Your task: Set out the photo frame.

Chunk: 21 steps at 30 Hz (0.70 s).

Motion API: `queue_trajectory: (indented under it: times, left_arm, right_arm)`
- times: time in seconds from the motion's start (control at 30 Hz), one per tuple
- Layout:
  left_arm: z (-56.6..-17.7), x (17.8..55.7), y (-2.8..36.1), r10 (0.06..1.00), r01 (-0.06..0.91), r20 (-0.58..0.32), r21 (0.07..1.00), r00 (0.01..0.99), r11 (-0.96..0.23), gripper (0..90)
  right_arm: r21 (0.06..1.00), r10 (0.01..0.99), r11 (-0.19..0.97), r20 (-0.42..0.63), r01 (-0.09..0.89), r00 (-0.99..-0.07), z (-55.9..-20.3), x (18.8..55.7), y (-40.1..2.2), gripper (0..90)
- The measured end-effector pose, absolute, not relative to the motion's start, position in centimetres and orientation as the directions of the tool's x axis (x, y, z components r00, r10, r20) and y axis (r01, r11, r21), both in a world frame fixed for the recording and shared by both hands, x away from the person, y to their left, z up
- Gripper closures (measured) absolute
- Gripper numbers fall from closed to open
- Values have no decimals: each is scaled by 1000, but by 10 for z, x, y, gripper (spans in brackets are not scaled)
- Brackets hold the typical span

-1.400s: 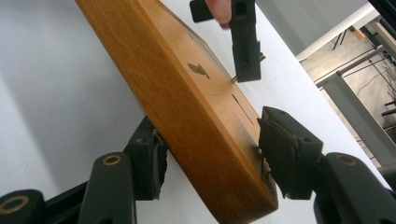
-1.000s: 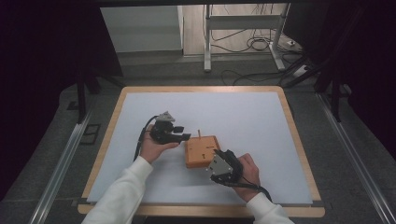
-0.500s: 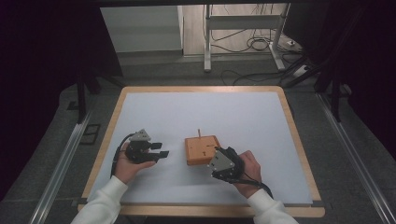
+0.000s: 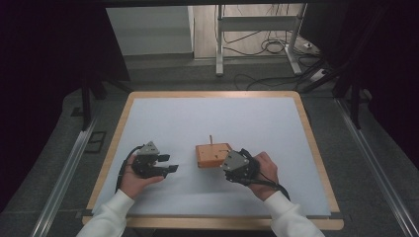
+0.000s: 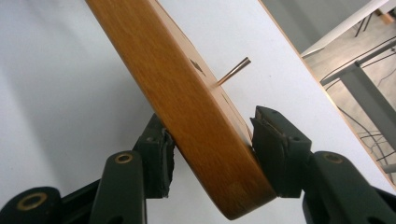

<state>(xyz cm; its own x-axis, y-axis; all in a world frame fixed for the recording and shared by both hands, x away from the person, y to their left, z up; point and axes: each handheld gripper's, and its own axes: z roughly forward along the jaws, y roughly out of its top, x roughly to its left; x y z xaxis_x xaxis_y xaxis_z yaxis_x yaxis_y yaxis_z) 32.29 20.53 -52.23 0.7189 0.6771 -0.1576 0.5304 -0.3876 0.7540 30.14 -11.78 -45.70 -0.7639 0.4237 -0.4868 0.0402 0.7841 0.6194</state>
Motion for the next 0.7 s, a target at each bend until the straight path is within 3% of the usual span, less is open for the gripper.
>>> queue_trajectory:
  times: [0.7]
  left_arm:
    - [-527,324,204,675,537,-164,747,720,-392,391]
  right_arm:
    - [612,406,788,-436,65,-803,-435,325,-112,576]
